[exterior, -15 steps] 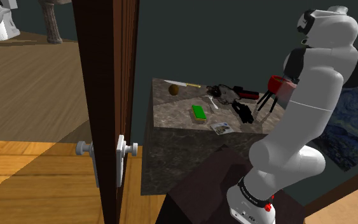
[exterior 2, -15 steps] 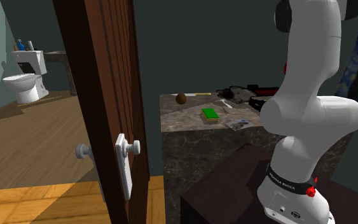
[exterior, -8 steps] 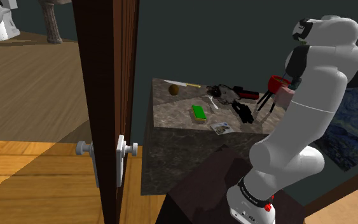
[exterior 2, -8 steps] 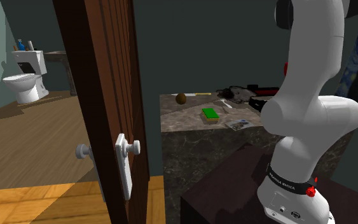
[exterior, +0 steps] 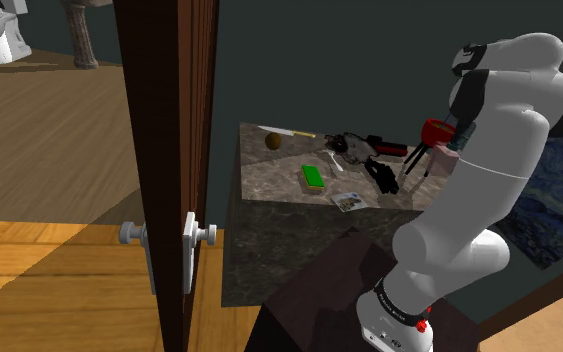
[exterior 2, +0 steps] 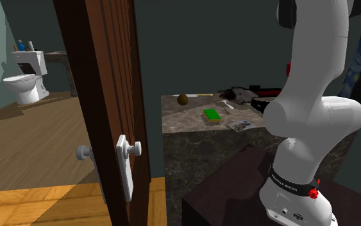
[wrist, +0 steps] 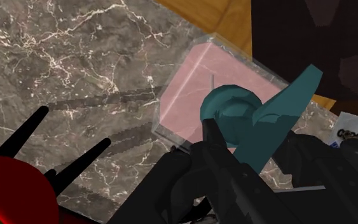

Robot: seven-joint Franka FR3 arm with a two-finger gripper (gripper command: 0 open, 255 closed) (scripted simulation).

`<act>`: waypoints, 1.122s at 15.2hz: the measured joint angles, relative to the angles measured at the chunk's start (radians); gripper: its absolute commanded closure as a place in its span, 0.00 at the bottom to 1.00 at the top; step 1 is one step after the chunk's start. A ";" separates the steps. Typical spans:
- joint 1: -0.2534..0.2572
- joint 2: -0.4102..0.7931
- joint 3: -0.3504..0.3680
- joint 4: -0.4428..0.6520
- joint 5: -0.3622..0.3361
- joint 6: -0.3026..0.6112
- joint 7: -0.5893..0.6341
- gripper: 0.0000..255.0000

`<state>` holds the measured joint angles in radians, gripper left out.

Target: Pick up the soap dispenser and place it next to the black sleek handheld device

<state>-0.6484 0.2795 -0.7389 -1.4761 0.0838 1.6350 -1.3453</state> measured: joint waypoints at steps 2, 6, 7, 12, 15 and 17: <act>0.005 -0.006 0.000 -0.032 -0.004 0.027 0.003 1.00; 0.014 -0.009 0.003 -0.092 -0.005 0.083 0.010 1.00; 0.012 -0.006 0.003 -0.099 -0.003 0.093 0.008 1.00; 0.018 -0.003 0.007 -0.167 0.000 0.163 0.010 1.00; 0.017 0.004 0.009 -0.197 0.005 0.198 0.009 1.00; 0.019 0.005 0.010 -0.221 0.006 0.223 0.009 1.00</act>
<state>-0.6297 0.2846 -0.7286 -1.6973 0.0899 1.8582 -1.3364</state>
